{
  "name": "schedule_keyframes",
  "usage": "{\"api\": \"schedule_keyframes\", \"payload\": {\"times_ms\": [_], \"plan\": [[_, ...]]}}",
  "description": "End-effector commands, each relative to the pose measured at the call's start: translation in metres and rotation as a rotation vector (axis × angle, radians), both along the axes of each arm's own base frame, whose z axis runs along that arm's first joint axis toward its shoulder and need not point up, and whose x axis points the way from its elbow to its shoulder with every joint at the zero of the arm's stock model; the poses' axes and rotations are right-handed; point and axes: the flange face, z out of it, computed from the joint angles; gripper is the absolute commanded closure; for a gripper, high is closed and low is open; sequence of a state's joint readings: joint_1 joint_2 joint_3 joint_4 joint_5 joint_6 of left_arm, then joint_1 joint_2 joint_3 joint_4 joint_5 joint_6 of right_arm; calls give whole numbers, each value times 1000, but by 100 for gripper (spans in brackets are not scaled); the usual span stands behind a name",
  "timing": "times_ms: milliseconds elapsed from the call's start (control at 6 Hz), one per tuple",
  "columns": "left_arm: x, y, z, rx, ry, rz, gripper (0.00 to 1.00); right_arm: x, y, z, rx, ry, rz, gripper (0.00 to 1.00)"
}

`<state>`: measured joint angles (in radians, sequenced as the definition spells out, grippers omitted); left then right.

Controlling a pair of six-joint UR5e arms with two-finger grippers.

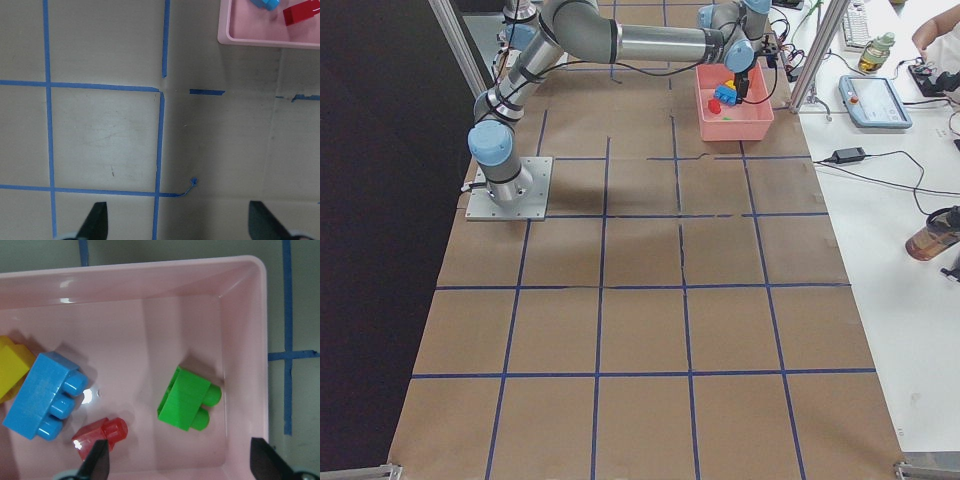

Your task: Put all blocks into box

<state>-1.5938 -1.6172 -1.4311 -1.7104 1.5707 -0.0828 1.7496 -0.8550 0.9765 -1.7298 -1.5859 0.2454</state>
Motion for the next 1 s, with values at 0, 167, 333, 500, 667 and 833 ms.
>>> {"api": "schedule_keyframes", "payload": {"times_ms": [0,167,333,500,667,833], "plan": [[0,0,0,0,0,0,1,-49,37,66,83,16,29,1],[0,0,0,0,0,0,1,-93,67,93,116,11,57,1],[0,0,0,0,0,0,1,-119,106,117,111,8,65,1],[0,0,0,0,0,0,1,-116,153,136,115,7,56,1],[2,-1,0,0,0,5,1,-118,193,143,112,13,42,1],[2,-1,0,-2,2,5,1,-117,205,156,84,13,27,1]]}}
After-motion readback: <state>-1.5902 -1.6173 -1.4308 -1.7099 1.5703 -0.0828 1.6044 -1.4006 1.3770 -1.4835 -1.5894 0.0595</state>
